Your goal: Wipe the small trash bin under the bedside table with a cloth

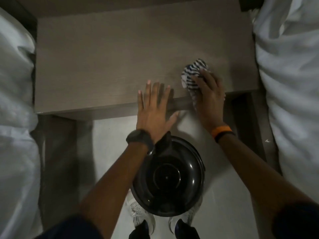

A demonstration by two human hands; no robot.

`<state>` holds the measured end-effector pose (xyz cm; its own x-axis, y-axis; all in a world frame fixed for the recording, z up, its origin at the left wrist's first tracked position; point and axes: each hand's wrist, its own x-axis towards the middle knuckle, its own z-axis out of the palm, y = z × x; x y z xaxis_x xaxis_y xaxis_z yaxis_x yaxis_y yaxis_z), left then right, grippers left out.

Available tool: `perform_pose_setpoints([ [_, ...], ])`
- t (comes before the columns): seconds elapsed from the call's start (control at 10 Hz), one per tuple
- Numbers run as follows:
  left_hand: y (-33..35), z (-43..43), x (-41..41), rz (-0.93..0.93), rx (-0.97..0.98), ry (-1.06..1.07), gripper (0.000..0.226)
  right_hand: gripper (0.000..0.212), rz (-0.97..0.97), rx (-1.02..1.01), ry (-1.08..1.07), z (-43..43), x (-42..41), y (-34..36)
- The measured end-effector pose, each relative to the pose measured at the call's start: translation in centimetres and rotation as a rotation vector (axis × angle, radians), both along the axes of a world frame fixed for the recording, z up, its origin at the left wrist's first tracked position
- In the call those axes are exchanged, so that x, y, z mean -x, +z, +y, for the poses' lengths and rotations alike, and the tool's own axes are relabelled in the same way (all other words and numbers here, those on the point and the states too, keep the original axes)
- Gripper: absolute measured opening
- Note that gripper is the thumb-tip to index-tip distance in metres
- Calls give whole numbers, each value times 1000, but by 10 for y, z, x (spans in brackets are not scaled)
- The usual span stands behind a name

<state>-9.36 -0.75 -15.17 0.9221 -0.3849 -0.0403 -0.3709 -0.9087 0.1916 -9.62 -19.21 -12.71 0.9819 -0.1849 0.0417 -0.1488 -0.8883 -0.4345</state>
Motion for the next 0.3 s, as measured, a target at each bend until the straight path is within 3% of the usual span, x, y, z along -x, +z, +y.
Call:
perform_pose_setpoints([
  [0.1, 5, -5, -40, 51, -85, -33, 83, 53, 225, 68, 40, -5, -38, -7],
  [0.2, 25, -6, -67, 31, -113, -20, 86, 61, 292, 73, 41, -3, -59, 1],
  [0.3, 54, 0, -73, -72, -67, -8, 85, 64, 141, 126, 65, 2, -61, 28],
])
